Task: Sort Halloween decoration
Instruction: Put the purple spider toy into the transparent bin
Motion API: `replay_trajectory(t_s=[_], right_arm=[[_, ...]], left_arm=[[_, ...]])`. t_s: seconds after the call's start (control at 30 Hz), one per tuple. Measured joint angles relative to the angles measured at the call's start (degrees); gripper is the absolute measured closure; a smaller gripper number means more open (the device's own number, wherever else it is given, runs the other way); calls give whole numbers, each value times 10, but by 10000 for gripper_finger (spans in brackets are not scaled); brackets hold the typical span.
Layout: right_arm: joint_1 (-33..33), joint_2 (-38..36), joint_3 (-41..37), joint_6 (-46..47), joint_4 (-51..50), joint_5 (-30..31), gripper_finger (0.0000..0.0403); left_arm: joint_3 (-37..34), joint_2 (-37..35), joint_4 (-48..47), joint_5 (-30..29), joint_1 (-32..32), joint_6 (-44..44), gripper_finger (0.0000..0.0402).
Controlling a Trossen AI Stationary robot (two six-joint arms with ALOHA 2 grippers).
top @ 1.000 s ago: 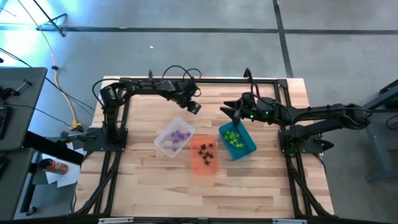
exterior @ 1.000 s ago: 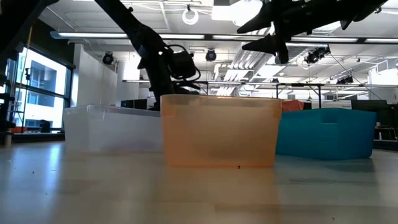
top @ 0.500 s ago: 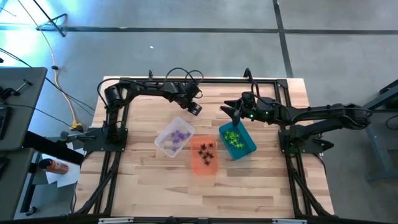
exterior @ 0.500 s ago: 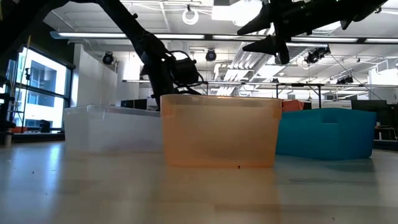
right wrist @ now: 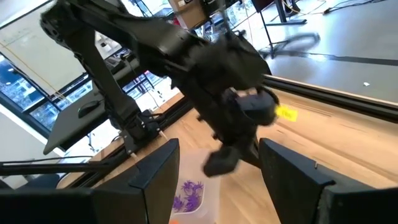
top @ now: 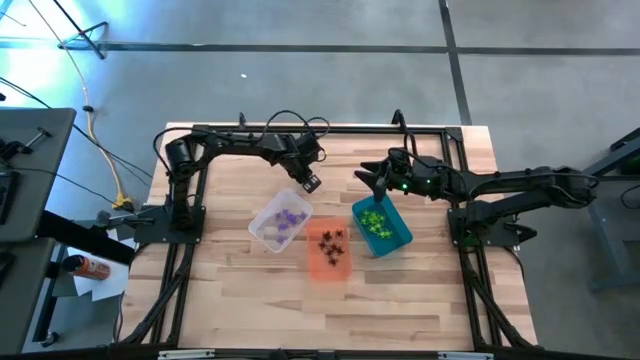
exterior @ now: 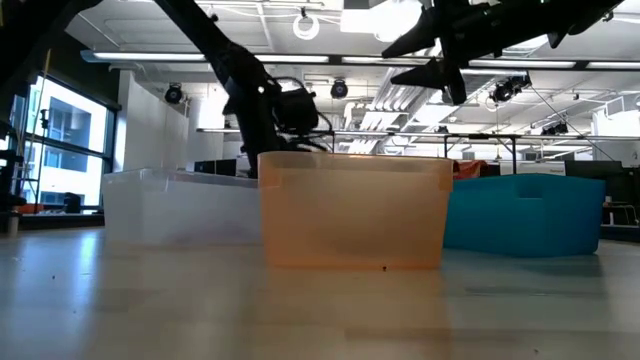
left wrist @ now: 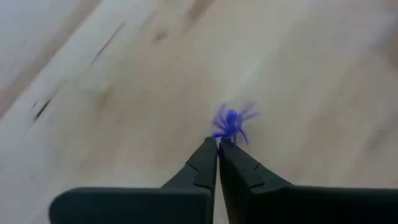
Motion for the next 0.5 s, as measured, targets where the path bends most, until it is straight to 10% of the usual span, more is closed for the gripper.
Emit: replay_trajectory(t_s=[0.23, 0.5], right_arm=[[0, 0, 0, 0, -5, 0, 188], [2, 0, 0, 0, -4, -3, 188]], left_arm=[[-27, -119, 22, 14, 1, 71, 401], [-217, -365, 234, 74, -46, 17, 401]])
